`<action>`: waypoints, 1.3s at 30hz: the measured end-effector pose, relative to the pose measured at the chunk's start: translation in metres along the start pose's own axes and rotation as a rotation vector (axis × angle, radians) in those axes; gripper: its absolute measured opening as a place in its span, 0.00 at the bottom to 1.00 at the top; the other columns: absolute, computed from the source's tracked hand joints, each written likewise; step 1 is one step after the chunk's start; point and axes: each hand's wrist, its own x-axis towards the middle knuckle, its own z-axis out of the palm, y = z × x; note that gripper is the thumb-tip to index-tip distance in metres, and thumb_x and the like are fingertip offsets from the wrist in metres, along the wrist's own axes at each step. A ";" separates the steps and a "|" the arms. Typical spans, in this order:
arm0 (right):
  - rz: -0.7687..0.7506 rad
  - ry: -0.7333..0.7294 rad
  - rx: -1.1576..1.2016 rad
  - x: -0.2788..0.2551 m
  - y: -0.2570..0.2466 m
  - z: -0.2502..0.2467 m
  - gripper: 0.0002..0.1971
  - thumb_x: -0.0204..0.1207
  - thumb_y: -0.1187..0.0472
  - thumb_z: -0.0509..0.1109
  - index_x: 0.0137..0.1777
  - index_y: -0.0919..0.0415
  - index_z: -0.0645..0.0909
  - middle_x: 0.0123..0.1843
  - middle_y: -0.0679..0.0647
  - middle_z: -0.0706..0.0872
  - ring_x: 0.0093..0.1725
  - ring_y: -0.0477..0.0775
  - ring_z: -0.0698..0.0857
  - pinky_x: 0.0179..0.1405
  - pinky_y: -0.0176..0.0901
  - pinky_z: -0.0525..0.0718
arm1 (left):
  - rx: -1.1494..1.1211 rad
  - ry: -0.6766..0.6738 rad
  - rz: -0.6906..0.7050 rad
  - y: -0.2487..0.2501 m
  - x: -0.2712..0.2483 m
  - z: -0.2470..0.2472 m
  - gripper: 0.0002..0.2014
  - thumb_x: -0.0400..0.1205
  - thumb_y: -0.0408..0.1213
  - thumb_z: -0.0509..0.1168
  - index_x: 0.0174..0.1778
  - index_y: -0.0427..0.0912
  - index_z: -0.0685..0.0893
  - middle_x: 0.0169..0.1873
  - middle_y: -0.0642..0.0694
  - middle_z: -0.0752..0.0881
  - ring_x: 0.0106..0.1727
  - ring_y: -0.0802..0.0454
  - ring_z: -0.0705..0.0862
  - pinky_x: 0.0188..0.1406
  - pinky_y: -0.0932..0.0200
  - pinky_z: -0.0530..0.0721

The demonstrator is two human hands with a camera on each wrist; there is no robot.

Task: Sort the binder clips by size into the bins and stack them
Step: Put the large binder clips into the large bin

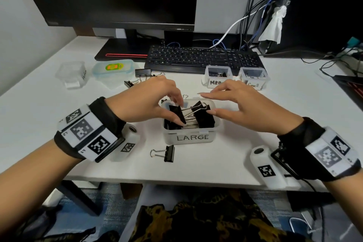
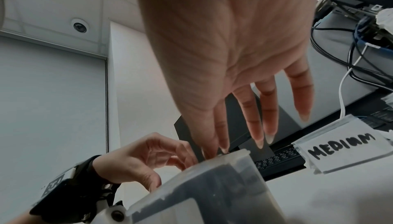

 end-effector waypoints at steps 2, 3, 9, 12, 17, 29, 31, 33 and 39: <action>-0.041 -0.044 -0.030 0.003 -0.004 -0.003 0.23 0.79 0.42 0.64 0.75 0.32 0.72 0.69 0.42 0.74 0.70 0.44 0.69 0.71 0.51 0.71 | 0.042 0.003 0.014 0.000 -0.001 0.002 0.26 0.68 0.70 0.65 0.55 0.58 0.86 0.46 0.58 0.81 0.54 0.55 0.77 0.54 0.47 0.80; -0.056 -0.070 -0.053 0.005 -0.007 -0.005 0.22 0.80 0.44 0.64 0.74 0.32 0.73 0.71 0.43 0.72 0.72 0.45 0.68 0.72 0.51 0.69 | 0.061 -0.003 0.010 0.001 -0.001 0.003 0.26 0.70 0.70 0.63 0.57 0.60 0.86 0.45 0.58 0.80 0.53 0.56 0.75 0.53 0.46 0.80; -0.060 -0.164 -0.203 0.017 -0.018 -0.009 0.30 0.66 0.25 0.55 0.68 0.30 0.77 0.69 0.41 0.72 0.69 0.46 0.69 0.65 0.50 0.70 | 0.177 -0.045 -0.043 0.004 -0.002 0.002 0.17 0.75 0.56 0.70 0.58 0.60 0.86 0.52 0.52 0.72 0.58 0.52 0.71 0.54 0.47 0.79; -0.055 -0.144 -0.201 0.021 -0.020 -0.007 0.38 0.59 0.16 0.53 0.64 0.32 0.80 0.61 0.40 0.76 0.65 0.46 0.72 0.64 0.53 0.75 | 0.256 -0.072 -0.078 0.005 0.000 -0.001 0.17 0.75 0.57 0.70 0.59 0.62 0.86 0.56 0.52 0.73 0.60 0.51 0.71 0.54 0.48 0.78; 0.028 -0.111 -0.219 0.021 -0.022 -0.018 0.34 0.56 0.20 0.60 0.60 0.33 0.84 0.57 0.41 0.80 0.62 0.48 0.75 0.60 0.54 0.78 | 0.294 -0.077 -0.145 0.008 0.004 0.001 0.18 0.75 0.61 0.68 0.58 0.61 0.87 0.58 0.51 0.75 0.63 0.50 0.72 0.54 0.50 0.78; 0.014 -0.048 0.026 0.014 -0.020 -0.004 0.42 0.55 0.15 0.57 0.67 0.34 0.81 0.58 0.37 0.80 0.61 0.42 0.78 0.60 0.50 0.81 | 0.035 -0.116 -0.148 0.000 0.000 -0.005 0.32 0.67 0.70 0.65 0.65 0.58 0.80 0.57 0.54 0.78 0.62 0.56 0.75 0.60 0.56 0.78; -0.007 -0.059 0.053 0.011 -0.021 -0.006 0.47 0.54 0.16 0.61 0.73 0.37 0.76 0.62 0.36 0.78 0.64 0.40 0.76 0.65 0.47 0.79 | -0.046 -0.096 -0.176 -0.001 -0.004 -0.010 0.39 0.63 0.71 0.67 0.68 0.58 0.75 0.59 0.56 0.80 0.61 0.60 0.78 0.57 0.61 0.79; -0.024 -0.111 0.001 0.008 -0.023 -0.009 0.54 0.51 0.18 0.66 0.79 0.42 0.70 0.67 0.38 0.76 0.68 0.41 0.75 0.70 0.46 0.76 | -0.033 -0.138 -0.199 -0.002 -0.008 -0.014 0.50 0.56 0.72 0.72 0.74 0.56 0.70 0.63 0.58 0.80 0.64 0.61 0.77 0.61 0.60 0.79; -0.013 -0.163 -0.096 0.011 -0.023 -0.004 0.57 0.52 0.22 0.72 0.81 0.50 0.67 0.70 0.44 0.77 0.70 0.47 0.75 0.71 0.48 0.76 | 0.123 -0.137 -0.156 0.001 -0.005 -0.006 0.46 0.52 0.76 0.73 0.58 0.44 0.83 0.50 0.51 0.86 0.51 0.52 0.82 0.53 0.49 0.82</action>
